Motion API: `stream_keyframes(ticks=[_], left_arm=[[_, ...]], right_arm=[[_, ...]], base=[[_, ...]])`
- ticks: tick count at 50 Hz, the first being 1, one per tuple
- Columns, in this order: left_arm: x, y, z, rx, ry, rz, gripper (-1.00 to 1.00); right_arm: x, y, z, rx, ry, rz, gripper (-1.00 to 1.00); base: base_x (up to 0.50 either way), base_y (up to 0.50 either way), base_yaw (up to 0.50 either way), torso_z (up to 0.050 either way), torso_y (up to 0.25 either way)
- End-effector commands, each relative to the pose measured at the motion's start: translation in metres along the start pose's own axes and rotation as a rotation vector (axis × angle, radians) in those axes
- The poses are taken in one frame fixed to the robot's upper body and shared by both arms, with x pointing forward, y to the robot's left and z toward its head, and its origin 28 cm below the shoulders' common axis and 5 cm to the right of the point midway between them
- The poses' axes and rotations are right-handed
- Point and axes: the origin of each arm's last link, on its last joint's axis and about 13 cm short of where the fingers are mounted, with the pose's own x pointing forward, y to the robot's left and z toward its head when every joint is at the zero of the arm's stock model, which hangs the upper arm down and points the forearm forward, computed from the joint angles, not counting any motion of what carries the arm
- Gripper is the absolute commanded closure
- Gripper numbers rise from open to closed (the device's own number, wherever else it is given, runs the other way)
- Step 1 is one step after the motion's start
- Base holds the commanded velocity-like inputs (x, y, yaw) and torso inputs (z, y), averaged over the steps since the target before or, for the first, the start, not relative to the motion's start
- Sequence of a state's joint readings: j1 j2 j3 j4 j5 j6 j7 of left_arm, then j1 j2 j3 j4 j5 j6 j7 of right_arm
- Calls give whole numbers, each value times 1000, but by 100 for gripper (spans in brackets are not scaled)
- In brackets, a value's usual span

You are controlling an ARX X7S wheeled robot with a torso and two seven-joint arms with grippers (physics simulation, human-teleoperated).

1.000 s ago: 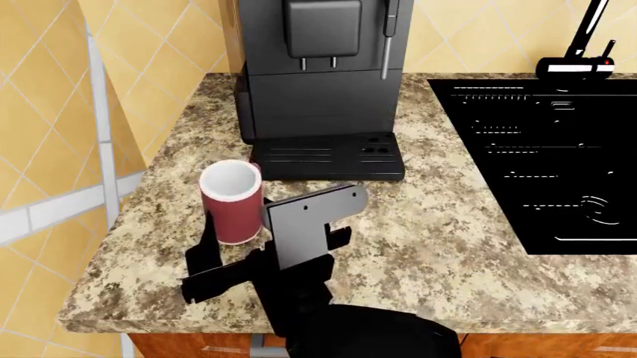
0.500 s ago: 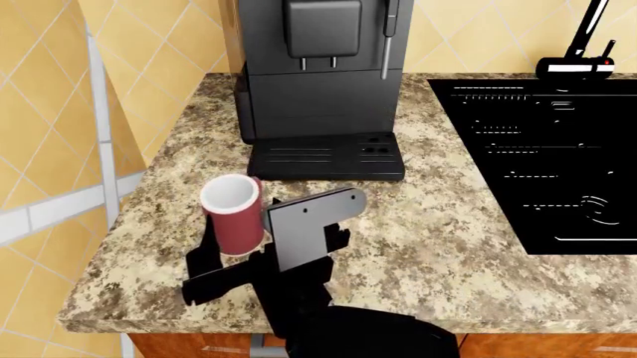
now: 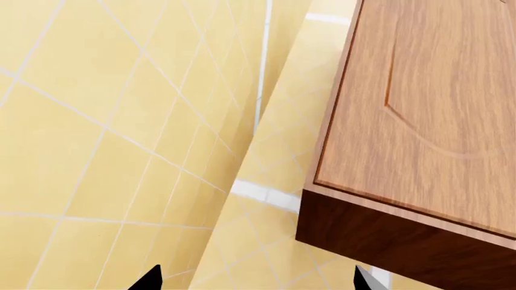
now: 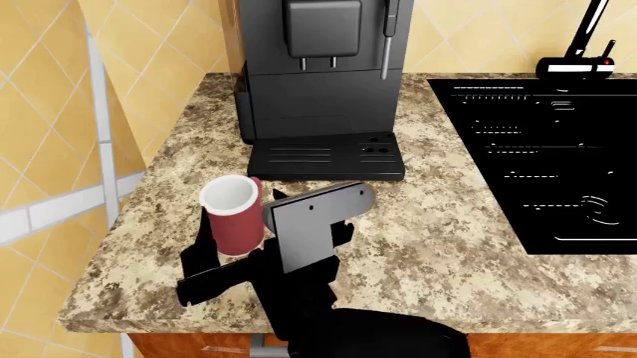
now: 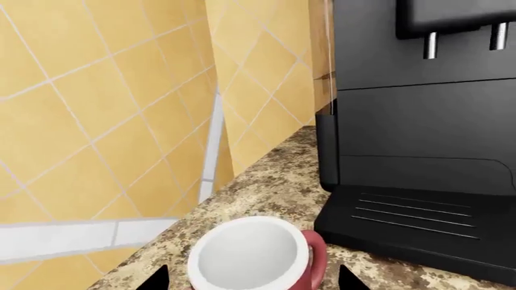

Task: Pick the mug from under the coffee machine dispenser and place it on the counter.

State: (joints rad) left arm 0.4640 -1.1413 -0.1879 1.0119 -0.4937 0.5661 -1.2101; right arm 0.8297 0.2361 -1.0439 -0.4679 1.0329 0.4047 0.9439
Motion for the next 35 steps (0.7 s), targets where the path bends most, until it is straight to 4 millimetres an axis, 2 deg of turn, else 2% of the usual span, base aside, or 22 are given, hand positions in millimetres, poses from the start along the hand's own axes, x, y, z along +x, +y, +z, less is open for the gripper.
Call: stream_keyframes(ticks=[1, 35], left_arm=[[0, 0, 0, 0, -1, 0, -100], [-1, 0, 2, 1, -4, -1, -100]], right_arm=[[-5, -1, 7, 5, -31, 1, -100], [-31, 2, 34, 24, -157, 39, -100]], base=[[0, 0, 0, 0, 0], [0, 0, 0, 0, 0]])
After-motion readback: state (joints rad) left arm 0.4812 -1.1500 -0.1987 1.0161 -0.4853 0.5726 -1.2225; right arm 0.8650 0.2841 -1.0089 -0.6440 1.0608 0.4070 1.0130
